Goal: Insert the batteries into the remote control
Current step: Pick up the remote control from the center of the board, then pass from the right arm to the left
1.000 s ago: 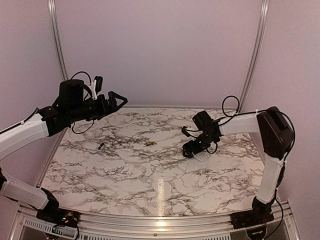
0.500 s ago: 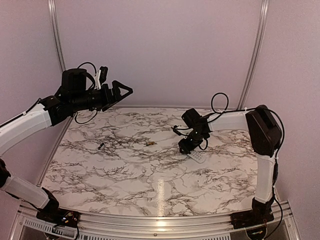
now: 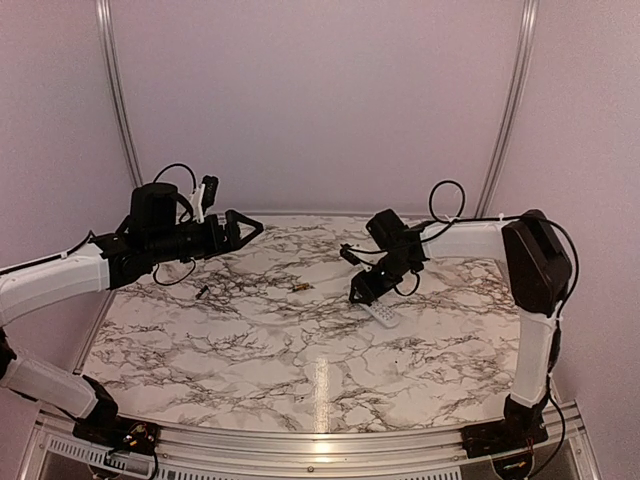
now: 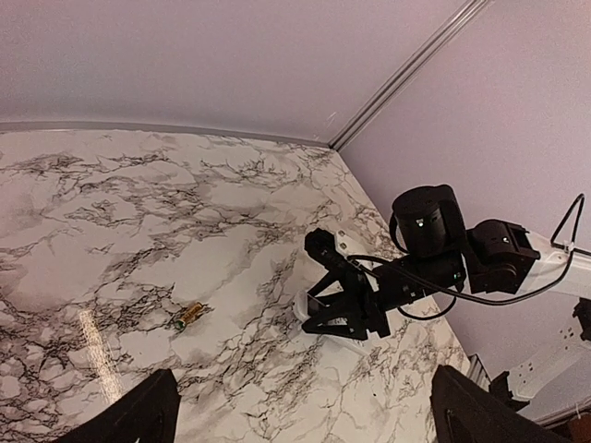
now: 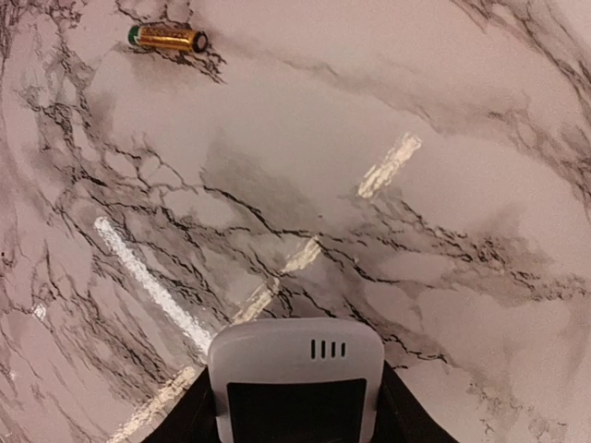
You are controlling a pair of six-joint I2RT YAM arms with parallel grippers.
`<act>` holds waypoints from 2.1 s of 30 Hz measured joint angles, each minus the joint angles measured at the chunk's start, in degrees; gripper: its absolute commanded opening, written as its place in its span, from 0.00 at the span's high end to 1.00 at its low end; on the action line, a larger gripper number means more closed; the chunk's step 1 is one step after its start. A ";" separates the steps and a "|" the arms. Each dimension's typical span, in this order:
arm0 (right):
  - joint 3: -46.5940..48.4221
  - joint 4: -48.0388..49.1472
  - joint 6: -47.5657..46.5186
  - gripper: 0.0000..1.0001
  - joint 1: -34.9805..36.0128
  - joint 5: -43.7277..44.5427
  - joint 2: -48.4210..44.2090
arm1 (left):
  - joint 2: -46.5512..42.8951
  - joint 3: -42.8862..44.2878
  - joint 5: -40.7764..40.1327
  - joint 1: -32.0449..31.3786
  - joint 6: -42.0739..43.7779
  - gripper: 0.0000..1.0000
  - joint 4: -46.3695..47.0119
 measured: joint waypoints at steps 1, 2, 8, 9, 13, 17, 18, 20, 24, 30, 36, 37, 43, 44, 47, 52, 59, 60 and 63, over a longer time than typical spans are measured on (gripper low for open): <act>0.00 0.55 0.48 0.80 0.00 -1.81 -1.09 | -0.76 -1.25 0.09 0.00 0.48 0.01 1.31; 0.00 1.07 1.05 0.81 0.00 -3.28 -2.10 | -1.40 -2.25 0.22 0.00 0.79 0.01 2.56; 0.02 9.97 6.58 0.83 0.00 -15.67 -10.38 | -5.95 -9.60 2.05 0.04 2.80 0.01 13.20; 0.04 11.80 7.74 0.83 0.00 -17.62 -11.30 | -6.29 -10.60 2.54 0.04 3.08 0.01 15.19; -0.09 22.60 14.80 0.84 0.00 -26.93 -13.79 | -6.88 -13.86 4.87 0.02 3.08 0.01 22.84; -2.71 36.30 23.69 0.84 0.02 -33.27 -15.08 | -5.97 -14.75 7.69 -0.72 1.97 0.01 29.99; -3.69 39.82 26.08 0.85 0.04 -34.60 -15.37 | -5.38 -14.75 8.37 -1.16 1.73 0.01 31.95; -5.16 45.66 30.10 0.85 0.24 -36.48 -15.58 | -4.26 -14.73 9.35 -2.27 1.42 0.01 34.69; -6.10 55.30 36.96 0.85 2.14 -38.82 -15.19 | -1.07 -14.43 10.60 -4.94 0.81 0.01 38.29; -6.05 67.80 45.09 0.85 5.99 -40.41 -13.86 | 3.52 -13.44 11.15 -7.87 -0.02 0.02 40.94; -5.35 74.73 49.29 0.85 7.93 -40.52 -11.32 | 7.13 -11.10 11.61 -11.13 -0.94 0.05 44.02; -5.27 75.63 49.92 0.85 8.00 -40.52 -10.84 | 7.63 -10.80 11.72 -11.41 -1.18 0.06 44.48; -5.05 79.52 53.20 0.85 8.04 -40.50 -9.42 | 11.15 -9.51 12.02 -12.70 -2.73 0.14 47.39; -5.01 80.08 53.72 0.85 8.07 -40.50 -9.42 | 11.65 -9.33 12.02 -12.79 -2.99 0.17 47.71; -4.76 81.83 54.82 0.86 8.13 -40.48 -9.42 | 12.74 -8.72 11.98 -13.25 -3.43 0.27 48.26; -4.76 83.91 56.50 0.85 8.22 -40.50 -9.42 | 12.94 -8.59 11.87 -13.49 -4.00 0.44 48.98; -4.76 83.65 56.41 0.46 8.20 -40.11 -9.46 | 12.79 -8.59 11.10 -13.70 -3.15 0.61 49.20; -4.76 82.64 55.67 0.39 8.20 -40.02 -9.64 | 12.70 -8.59 10.91 -13.73 -2.82 0.62 48.65; -4.72 75.43 51.41 0.24 8.31 -38.80 -11.23 | 12.09 -7.58 8.63 -13.75 -0.72 0.65 43.93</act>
